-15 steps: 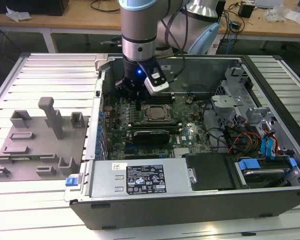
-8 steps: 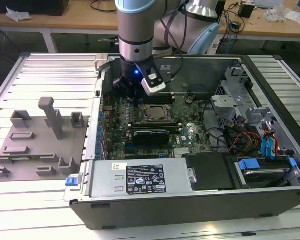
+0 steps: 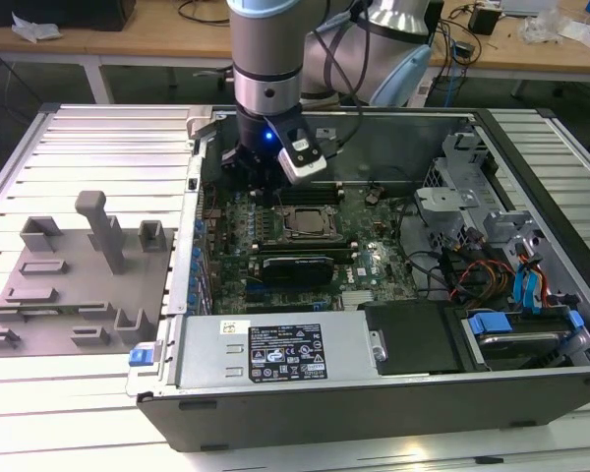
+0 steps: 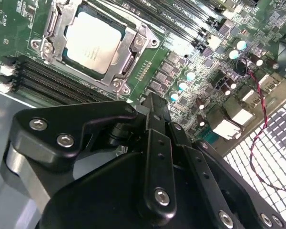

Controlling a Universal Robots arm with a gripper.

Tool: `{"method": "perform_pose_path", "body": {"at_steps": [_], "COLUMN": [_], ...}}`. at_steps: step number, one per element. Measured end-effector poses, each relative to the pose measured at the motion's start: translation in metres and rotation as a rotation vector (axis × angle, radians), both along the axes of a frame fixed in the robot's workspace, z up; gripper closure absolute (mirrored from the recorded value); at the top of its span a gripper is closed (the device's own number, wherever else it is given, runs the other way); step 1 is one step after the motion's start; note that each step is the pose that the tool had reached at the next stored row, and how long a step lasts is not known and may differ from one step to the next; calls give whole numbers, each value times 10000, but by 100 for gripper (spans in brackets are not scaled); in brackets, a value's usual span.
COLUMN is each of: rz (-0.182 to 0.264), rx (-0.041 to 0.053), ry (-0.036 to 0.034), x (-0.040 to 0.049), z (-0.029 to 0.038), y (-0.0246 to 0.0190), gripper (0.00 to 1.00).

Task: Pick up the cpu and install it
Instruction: 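Install the first cpu locking lever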

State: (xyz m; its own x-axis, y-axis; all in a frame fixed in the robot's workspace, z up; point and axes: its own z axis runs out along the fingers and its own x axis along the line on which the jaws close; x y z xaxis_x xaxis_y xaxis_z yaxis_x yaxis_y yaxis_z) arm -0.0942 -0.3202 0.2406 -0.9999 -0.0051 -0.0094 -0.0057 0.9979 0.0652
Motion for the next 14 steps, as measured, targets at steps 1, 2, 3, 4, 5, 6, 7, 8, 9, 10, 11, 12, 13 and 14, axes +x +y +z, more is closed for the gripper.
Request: {"method": "perform_pose_path", "body": {"at_steps": [1,2,3,4,5,6,7,8,9,10,11,12,13,14], "rz": [-2,-4,-4,-6,-6,-5,-5,-9,-10,-10,-13,-14,-14,-14], "rx": [118,279,385,494,565,667,758,1024,1180,1290,1381,1388,1389,1390], "ry": [-7,-11,-15,-20,-24,-31,-35,-46,-51,-53,-53,-53,-52,-53], "x": [-1,-3,-7,-15,-22,-32,-39,-50,-53,-54,-54,-54,-51,-45], "z": [3,4,5,5,5,5,5,5,5,5,5,5,5,5], "y": [0,0,0,0,0,0,0,0,0,0,0,1,0,0], "gripper": [89,89,89,89,89,89,89,89,89,89,89,89,89,89]}}
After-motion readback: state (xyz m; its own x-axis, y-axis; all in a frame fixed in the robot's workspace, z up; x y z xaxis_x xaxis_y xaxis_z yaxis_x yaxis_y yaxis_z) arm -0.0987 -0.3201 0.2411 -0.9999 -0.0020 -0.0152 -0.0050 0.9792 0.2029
